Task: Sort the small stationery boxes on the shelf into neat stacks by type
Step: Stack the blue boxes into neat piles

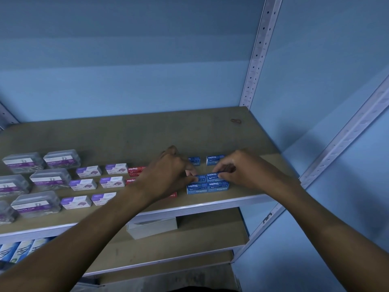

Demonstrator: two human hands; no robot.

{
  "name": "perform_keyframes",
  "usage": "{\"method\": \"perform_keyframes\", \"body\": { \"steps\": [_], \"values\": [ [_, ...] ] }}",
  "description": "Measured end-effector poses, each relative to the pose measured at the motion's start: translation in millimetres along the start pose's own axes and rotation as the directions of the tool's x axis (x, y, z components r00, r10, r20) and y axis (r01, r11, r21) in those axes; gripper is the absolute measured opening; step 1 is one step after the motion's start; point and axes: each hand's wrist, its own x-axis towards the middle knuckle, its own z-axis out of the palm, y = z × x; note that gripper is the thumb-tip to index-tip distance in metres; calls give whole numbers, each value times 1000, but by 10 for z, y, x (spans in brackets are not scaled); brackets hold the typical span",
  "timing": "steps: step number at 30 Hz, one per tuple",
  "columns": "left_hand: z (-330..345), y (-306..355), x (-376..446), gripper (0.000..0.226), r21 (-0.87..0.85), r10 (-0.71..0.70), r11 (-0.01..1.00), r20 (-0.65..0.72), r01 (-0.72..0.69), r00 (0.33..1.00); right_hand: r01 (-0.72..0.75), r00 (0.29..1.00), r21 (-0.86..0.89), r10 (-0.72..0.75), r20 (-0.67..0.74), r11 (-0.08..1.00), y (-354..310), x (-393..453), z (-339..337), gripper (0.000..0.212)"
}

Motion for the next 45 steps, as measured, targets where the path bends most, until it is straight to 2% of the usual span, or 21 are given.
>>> {"method": "perform_keyframes", "body": {
  "steps": [10, 14, 16, 20, 26, 34, 38, 42, 45],
  "values": [
    [68, -9, -63, 18, -58, -7, 998, 20, 8, 1000, 16, 1000, -12, -16, 4, 1000, -39, -69, 26, 16],
    [95, 23, -75, 29, -98, -35, 995, 1, 35, 999, 25, 1000, 14, -25, -7, 1000, -34, -108, 20, 13],
    [103, 44, -87, 38, -68, -27, 997, -2, 27, 1000, 20, 1000, 37, -20, 16, 999, -41, -128, 11, 16],
    [110, 86, -93, 37, 20, -31, 999, -2, 31, 1000, 30, 994, 8, -30, 104, 1000, -51, -135, 15, 33],
    [128, 147, -89, 35, 25, -103, 994, -5, 103, 995, 2, 994, 2, -2, 108, 1000, -23, -114, 37, 31],
    [222, 130, -103, 42, 60, -124, 990, -8, 124, 992, 28, 994, -6, -27, 106, 1000, -8, -93, 83, 32],
    [130, 101, -70, 56, 19, -117, 993, -76, 118, 990, 1, 1000, 25, -1, 4, 1000, 14, -60, -7, 44],
    [-36, -29, 56, 41, 88, -103, 989, -147, 117, 984, 7, 992, 5, -6, -123, 1000, 28, 95, -125, 31],
    [-85, -109, 127, 37, 134, -139, 978, -141, 158, 980, 19, 988, -103, -34, -151, 994, 13, 202, -127, 32]
  ]
}}
